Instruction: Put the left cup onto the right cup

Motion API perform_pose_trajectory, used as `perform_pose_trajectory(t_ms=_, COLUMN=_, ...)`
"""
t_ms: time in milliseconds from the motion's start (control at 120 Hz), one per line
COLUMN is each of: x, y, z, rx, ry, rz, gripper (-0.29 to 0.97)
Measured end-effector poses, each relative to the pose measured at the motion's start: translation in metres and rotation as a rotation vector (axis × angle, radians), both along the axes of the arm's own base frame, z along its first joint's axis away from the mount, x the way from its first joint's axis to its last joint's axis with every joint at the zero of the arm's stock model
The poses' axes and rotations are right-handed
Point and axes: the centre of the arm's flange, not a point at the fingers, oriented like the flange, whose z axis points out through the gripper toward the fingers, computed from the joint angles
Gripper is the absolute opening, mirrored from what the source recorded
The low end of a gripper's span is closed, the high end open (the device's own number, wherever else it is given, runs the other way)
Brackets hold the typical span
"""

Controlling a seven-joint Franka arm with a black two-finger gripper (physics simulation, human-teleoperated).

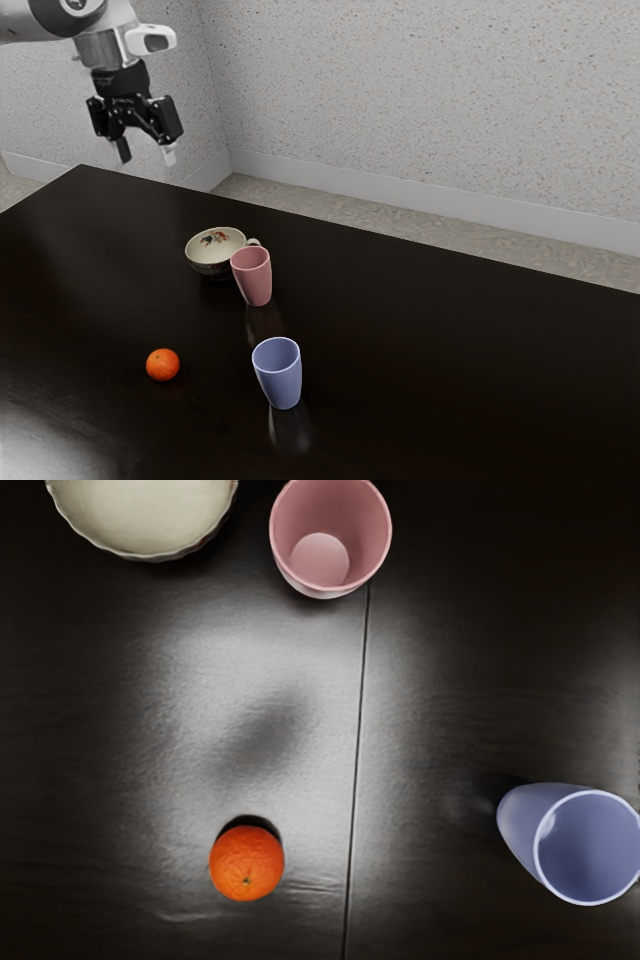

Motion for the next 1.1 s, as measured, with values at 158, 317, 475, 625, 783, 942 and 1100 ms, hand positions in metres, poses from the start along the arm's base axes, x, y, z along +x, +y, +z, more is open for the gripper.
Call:
perform_pose_trajectory(t_ms=158, x=0.003, y=-0.004, z=0.003, rx=0.005, ry=-0.025, rz=0.003, gripper=0.65)
perform_pose_trajectory(t_ms=317, x=0.013, y=0.0, z=-0.003, rx=0.044, ry=-0.022, rz=0.009, gripper=0.65)
perform_pose_trajectory(t_ms=475, x=0.047, y=-0.005, z=-0.049, rx=0.071, ry=0.027, rz=-0.006, gripper=0.65)
perform_pose_trajectory(t_ms=625, x=0.071, y=-0.012, z=-0.094, rx=0.074, ry=0.056, rz=-0.021, gripper=0.65)
perform_pose_trajectory(t_ms=783, x=0.097, y=-0.021, z=-0.139, rx=0.074, ry=0.078, rz=-0.033, gripper=0.65)
perform_pose_trajectory(t_ms=942, x=0.121, y=-0.033, z=-0.167, rx=0.07, ry=0.078, rz=-0.048, gripper=0.65)
perform_pose_trajectory(t_ms=1100, x=0.13, y=-0.055, z=-0.187, rx=0.05, ry=0.086, rz=-0.056, gripper=0.65)
